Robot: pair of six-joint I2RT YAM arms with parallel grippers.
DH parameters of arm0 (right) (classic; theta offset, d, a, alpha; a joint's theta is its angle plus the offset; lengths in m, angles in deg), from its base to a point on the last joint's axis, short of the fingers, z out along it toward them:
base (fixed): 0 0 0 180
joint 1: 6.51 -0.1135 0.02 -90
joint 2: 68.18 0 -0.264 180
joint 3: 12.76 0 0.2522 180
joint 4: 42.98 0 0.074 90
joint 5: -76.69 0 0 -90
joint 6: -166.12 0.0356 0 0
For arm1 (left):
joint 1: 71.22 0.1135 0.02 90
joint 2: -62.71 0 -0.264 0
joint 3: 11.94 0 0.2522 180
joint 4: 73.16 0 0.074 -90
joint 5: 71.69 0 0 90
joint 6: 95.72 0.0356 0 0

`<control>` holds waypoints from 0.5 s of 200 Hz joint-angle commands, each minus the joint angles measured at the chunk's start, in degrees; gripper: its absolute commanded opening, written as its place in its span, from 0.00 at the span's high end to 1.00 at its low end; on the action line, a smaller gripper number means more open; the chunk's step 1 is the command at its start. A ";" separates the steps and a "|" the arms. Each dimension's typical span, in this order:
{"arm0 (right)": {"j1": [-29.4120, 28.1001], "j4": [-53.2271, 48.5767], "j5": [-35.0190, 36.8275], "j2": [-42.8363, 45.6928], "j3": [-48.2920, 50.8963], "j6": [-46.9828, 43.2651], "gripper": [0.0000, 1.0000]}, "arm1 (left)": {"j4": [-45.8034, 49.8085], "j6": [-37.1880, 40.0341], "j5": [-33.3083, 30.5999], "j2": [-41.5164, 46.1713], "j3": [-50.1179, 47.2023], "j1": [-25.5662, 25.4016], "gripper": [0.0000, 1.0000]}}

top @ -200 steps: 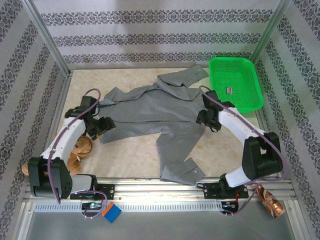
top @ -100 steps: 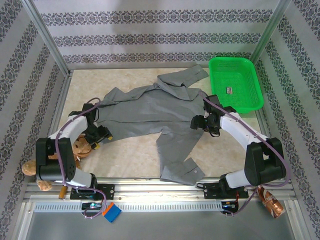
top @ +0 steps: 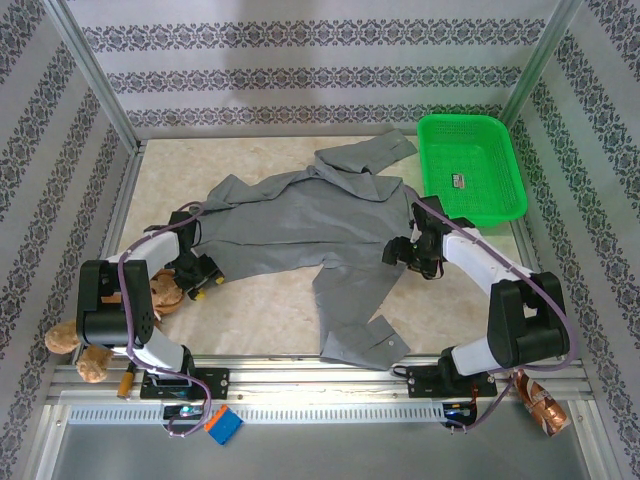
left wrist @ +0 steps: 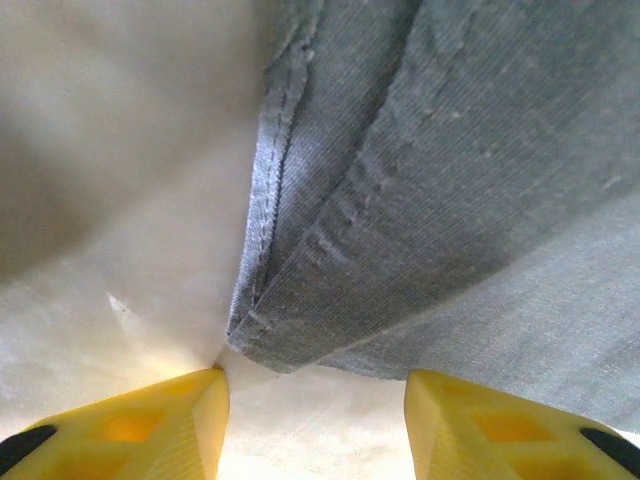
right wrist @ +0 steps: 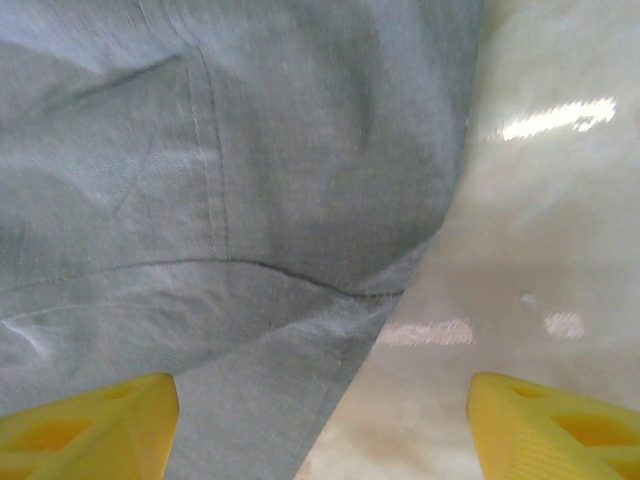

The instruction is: Fold and stack the long sleeve shirts

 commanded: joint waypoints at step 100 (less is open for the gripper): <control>-10.37 -1.00 -3.33 5.15 6.35 7.12 0.24 | -3.71 -0.05 0.04 1.48 0.65 0.87 0.53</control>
